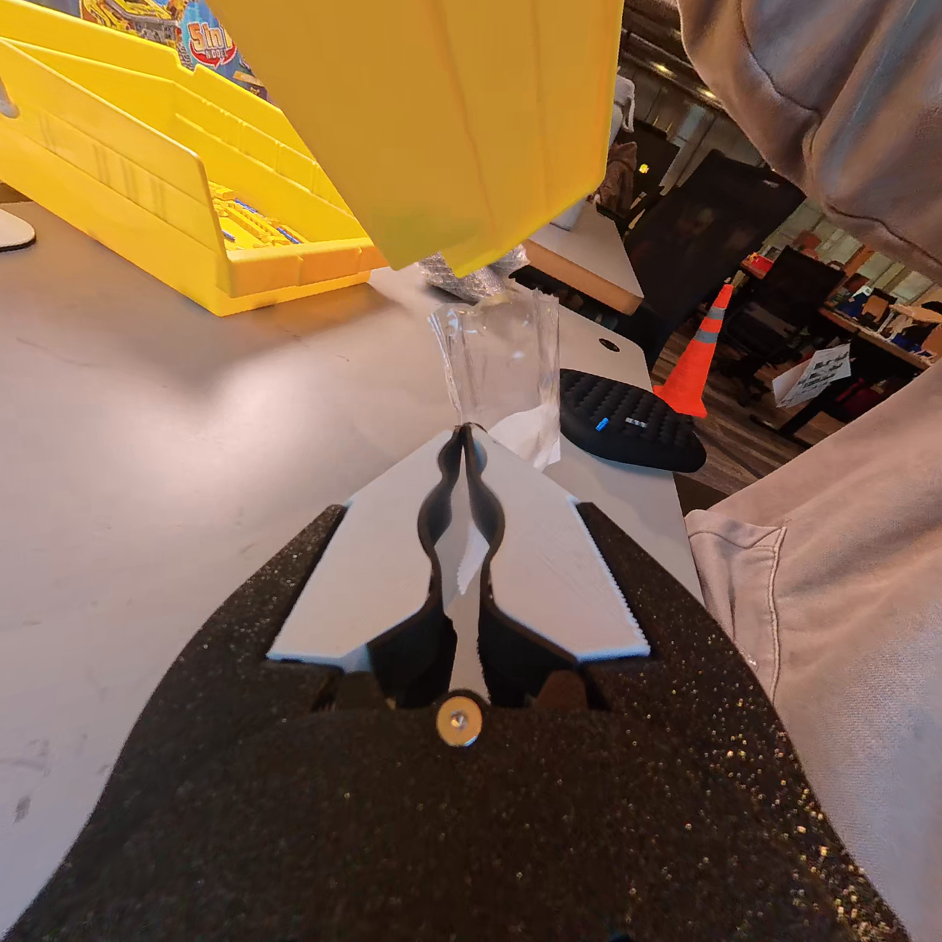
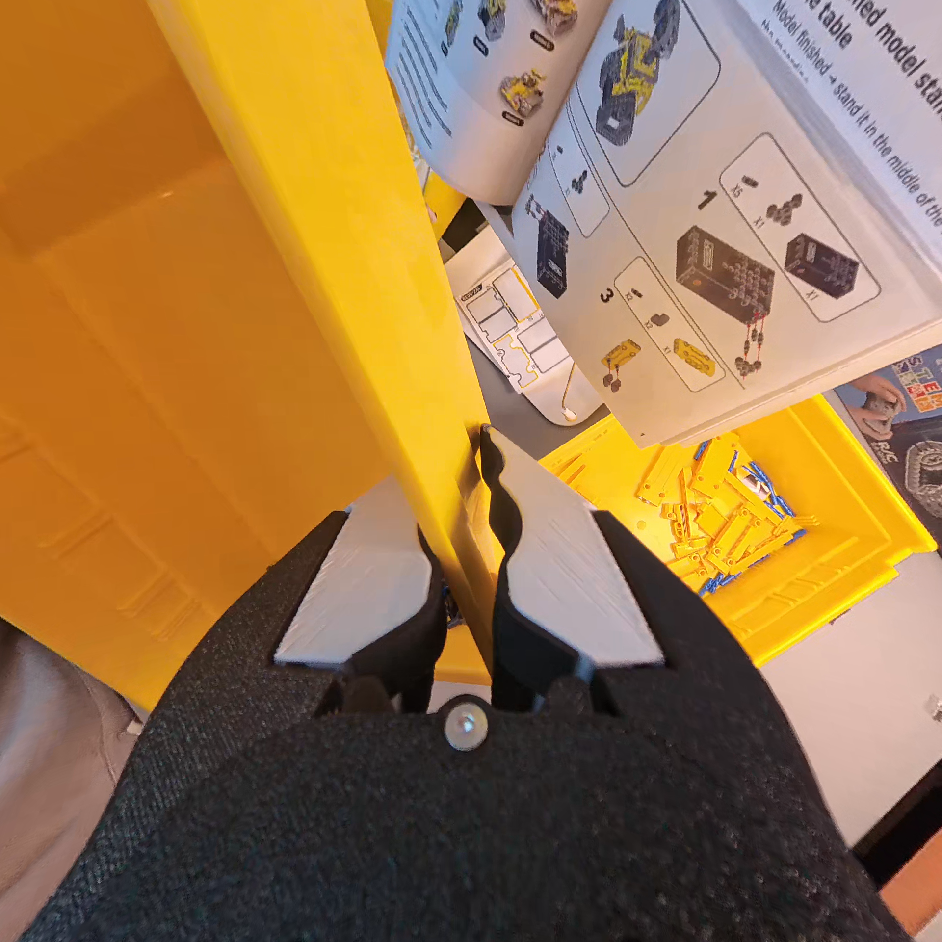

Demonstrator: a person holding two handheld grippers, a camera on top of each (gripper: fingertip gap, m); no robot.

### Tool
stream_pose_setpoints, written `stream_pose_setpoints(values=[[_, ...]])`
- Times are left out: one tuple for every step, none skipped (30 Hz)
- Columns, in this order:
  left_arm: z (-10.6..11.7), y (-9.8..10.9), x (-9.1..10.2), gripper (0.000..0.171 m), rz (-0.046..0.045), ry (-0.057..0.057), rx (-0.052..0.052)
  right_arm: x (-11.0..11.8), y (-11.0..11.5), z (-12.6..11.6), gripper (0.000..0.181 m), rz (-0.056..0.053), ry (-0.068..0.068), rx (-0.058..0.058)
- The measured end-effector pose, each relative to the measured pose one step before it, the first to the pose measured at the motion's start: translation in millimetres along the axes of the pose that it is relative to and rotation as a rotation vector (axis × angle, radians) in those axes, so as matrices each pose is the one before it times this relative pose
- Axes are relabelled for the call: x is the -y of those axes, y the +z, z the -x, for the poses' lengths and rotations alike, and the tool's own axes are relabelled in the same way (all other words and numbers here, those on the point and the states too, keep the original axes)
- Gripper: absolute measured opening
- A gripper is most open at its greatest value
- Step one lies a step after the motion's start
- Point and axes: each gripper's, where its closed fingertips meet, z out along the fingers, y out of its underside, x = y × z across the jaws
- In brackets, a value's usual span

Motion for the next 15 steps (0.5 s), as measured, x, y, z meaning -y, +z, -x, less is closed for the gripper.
stream_pose_setpoints(values=[[-0.48, 0.56, -0.1, 0.0, 0.00051, 0.0065, 0.0037, 4.53, -2.05, 2.71, 0.004, -0.0156, -0.0014, 0.0036], [-0.11, 0.64, 0.16, 0.0, -0.0009, 0.0046, 0.0042, 4.13, -1.69, 3.2, 0.003, -0.0151, -0.0012, 0.005], [0.2, 0.45, 0.66, 0.0, -0.00369, 0.0031, 0.0039, 3.36, -0.91, 3.61, 0.004, -0.0128, 0.0004, 0.0071], [0.5, 0.29, 1.08, 0.0, -0.00658, 0.0029, 0.0048, 2.77, -0.15, 3.93, 0.004, -0.012, 0.0002, 0.0073], [1.07, 0.28, 1.15, 0.0, -0.00669, 0.0026, 0.008, 2.52, 0.43, 4.32, 0.003, -0.0118, 0.0032, 0.0121], [1.53, 0.23, 0.69, 0.0, -0.00541, 0.0034, 0.0123, 2.11, 0.82, 4.54, 0.003, -0.0105, 0.0036, 0.0149], [1.24, -0.03, 0.65, 0.0, -0.00725, 0.0044, 0.0101, 1.34, 1.17, 3.72, 0.004, -0.0058, -0.0001, 0.0093], [1.38, -0.47, 0.99, 0.0, -0.00948, 0.0061, 0.0126, 0.42, 1.57, 3.68, 0.004, -0.0023, 0.0033, 0.012], [1.33, -0.84, 0.54, 0.0, -0.00629, 0.0077, 0.0112, 0.13, 1.82, 3.62, 0.004, -0.0022, 0.0036, 0.014], [1.03, -1.13, 0.74, 0.0, -0.00806, 0.0063, 0.0075, -0.35, 1.88, 2.47, 0.004, 0.0002, -0.0002, 0.0058], [1.3, -1.32, 1.1, 0.0, -0.01098, 0.0015, 0.0072, -0.71, 1.75, 1.87, 0.004, 0.0032, -0.001, 0.0019], [0.21, -1.28, 1.2, 0.0, -0.01242, -0.0001, 0.0004, -0.77, 1.7, 1.65, 0.004, 0.0022, -0.0005, 0.0027], [-1.42, -0.78, 1.61, 0.0, -0.01414, 0.0017, -0.0096, -0.58, 1.8, 0.91, 0.009, 0.001, -0.0016, -0.0013], [-1.48, -0.28, 1.49, 0.0, -0.01188, 0.0064, -0.0075, -0.67, 1.54, 0.52, 0.009, 0.0018, -0.0013, -0.0014], [-0.69, -0.11, 0.53, 0.0, -0.0042, 0.0093, -0.0019, -0.41, 1.26, 0.2, 0.01, -0.0009, 0.0011, -0.0009]])
